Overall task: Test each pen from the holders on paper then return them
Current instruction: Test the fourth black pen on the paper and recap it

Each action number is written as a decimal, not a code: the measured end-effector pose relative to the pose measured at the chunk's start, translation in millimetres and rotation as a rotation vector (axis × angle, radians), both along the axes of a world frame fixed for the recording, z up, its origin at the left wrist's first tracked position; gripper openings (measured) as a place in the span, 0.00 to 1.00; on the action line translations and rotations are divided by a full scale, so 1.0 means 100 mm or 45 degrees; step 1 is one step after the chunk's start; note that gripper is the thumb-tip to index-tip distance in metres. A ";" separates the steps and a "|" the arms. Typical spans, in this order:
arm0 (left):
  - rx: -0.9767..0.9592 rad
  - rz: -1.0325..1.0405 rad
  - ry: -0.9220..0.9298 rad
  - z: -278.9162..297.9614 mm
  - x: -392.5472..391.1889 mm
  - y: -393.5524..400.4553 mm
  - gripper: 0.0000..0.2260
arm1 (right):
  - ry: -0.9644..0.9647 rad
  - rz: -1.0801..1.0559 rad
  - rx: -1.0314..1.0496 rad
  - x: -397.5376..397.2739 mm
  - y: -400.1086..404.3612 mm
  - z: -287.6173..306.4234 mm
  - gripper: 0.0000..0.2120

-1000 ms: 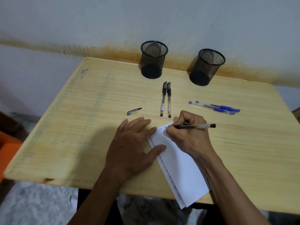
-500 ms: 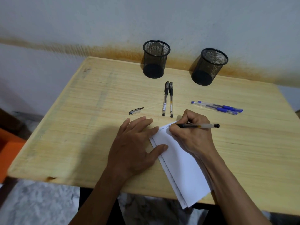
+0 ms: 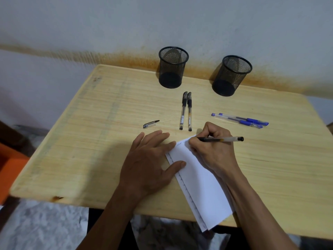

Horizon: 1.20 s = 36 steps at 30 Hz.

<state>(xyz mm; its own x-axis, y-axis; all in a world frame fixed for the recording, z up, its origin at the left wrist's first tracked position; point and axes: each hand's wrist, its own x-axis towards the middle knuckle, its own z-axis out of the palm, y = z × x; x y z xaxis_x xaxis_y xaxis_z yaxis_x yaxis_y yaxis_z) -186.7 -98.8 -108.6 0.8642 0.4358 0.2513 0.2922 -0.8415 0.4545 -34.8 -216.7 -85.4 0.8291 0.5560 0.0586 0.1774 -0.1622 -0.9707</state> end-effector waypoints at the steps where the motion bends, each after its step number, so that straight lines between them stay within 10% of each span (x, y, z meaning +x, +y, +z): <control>1: 0.000 0.001 -0.004 0.00 0.00 0.00 0.28 | 0.126 0.011 0.101 0.03 0.00 0.01 0.12; 15: 0.025 0.024 -0.121 -0.01 0.01 -0.01 0.27 | 0.912 -0.075 0.738 0.21 -0.20 0.17 0.19; 22: -0.290 0.170 -0.318 0.13 0.01 -0.07 0.16 | 0.768 -0.019 0.593 0.18 -0.25 0.17 0.19; 36: 0.177 0.423 -0.013 0.31 0.21 0.27 0.04 | 0.538 0.084 0.406 0.04 -0.25 0.27 0.05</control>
<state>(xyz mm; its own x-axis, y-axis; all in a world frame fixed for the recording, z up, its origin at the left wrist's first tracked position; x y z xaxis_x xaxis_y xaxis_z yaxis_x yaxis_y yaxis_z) -165.5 -71.9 -78.0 0.6785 0.6535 0.3356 0.5561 -0.7554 0.3467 -30.4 -241.6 -58.5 0.7808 0.6169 -0.0983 -0.2398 0.1507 -0.9591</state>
